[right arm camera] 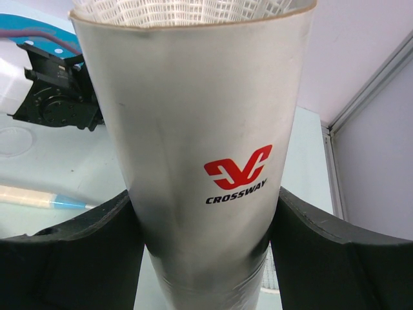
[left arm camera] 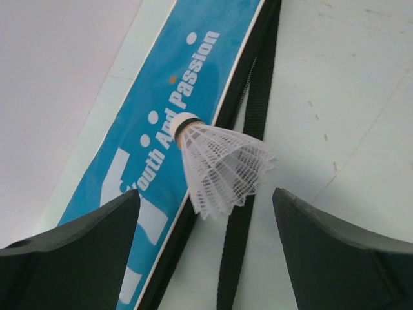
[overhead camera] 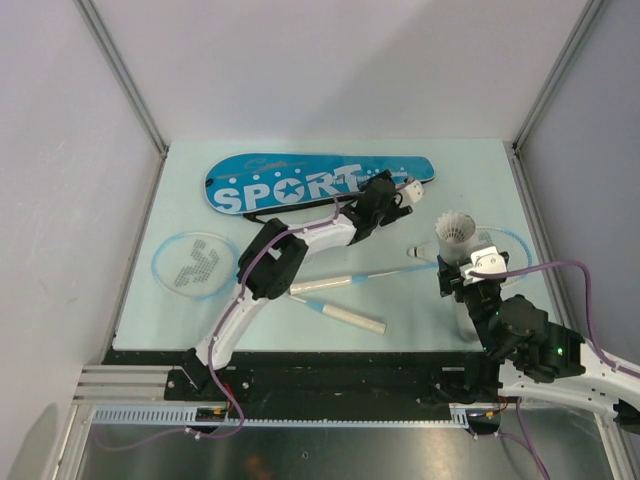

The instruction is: Pack up the badminton gear

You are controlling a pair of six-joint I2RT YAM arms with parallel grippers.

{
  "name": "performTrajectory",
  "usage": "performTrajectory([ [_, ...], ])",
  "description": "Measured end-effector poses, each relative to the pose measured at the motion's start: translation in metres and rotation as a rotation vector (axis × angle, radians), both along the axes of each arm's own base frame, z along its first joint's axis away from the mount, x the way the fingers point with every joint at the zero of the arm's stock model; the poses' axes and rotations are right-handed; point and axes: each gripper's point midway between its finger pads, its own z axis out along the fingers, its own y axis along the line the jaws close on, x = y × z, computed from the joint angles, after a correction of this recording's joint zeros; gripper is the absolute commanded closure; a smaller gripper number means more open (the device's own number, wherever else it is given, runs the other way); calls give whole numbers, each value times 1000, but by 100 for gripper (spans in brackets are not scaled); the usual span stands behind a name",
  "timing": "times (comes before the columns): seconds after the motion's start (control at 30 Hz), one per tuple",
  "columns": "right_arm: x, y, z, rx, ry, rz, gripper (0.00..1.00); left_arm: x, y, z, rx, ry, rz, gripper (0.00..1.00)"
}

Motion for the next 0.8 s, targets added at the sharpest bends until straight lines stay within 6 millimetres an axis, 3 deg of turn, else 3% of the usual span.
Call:
performTrajectory([
  [0.23,0,4,-1,3,4,11,72,19,-1,21,-8,-43,25,29],
  [0.43,0,4,-1,7,5,12,73,31,-5,14,8,-61,37,40],
  [0.53,0,4,-1,9,6,12,73,34,-5,3,38,-50,33,54],
  [0.67,0,4,-1,14,6,13,73,36,-6,-7,68,-45,25,95],
  [0.7,0,5,-1,15,6,16,73,36,-5,-9,84,-44,19,100],
  [0.8,0,6,0,18,7,19,73,36,-4,-8,92,-47,24,100],
])
